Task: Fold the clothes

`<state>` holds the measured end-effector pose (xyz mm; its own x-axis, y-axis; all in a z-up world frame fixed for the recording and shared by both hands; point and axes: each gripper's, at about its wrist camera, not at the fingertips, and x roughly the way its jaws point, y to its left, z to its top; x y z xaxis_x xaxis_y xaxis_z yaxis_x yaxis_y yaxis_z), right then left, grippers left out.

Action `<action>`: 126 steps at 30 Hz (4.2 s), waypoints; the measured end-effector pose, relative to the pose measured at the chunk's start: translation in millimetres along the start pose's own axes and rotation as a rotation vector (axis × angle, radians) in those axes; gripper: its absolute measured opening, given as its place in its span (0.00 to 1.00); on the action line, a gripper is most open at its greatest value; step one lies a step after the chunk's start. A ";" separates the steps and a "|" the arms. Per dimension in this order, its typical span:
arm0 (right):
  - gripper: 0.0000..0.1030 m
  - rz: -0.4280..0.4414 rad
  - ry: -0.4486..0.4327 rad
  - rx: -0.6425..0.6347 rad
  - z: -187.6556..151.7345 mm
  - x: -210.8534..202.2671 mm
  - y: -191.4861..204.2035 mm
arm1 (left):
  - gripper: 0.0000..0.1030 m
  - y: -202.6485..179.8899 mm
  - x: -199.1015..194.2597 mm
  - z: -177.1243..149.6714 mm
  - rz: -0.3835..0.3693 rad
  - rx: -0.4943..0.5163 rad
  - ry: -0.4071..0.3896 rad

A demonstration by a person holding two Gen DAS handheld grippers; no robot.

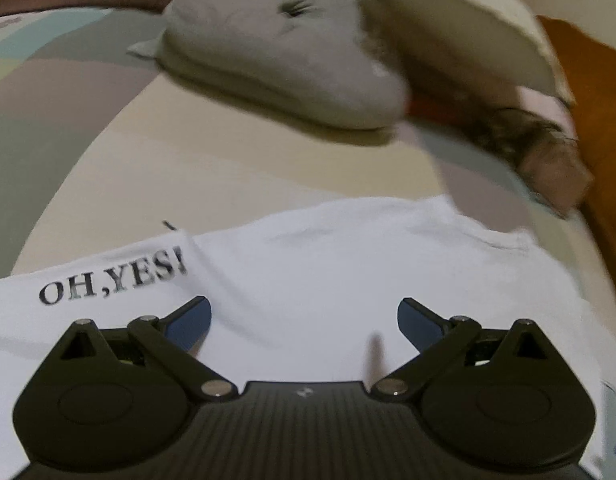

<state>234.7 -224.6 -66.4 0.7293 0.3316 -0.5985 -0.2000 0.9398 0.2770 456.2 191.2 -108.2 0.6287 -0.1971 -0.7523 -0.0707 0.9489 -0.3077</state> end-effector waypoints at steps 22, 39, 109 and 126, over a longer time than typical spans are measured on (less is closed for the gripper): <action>1.00 -0.134 0.048 0.021 -11.8 -43.2 -26.3 | 0.96 -130.0 -90.6 -89.8 -0.084 0.459 0.025; 1.00 -0.103 0.198 0.100 -80.4 -92.6 -20.2 | 0.97 -188.7 -224.6 -266.3 0.049 0.638 -0.083; 1.00 0.085 0.159 0.082 -85.9 -86.6 10.8 | 0.98 -96.3 -230.1 -260.2 0.152 0.326 -0.093; 1.00 0.301 0.184 0.208 -25.9 -26.8 36.3 | 0.98 -60.4 -243.6 -256.9 0.170 0.274 -0.147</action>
<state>191.0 -197.3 -59.7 0.5255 0.6165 -0.5863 -0.2362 0.7678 0.5956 108.4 118.5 -56.0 0.7321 -0.0123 -0.6810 0.0145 0.9999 -0.0024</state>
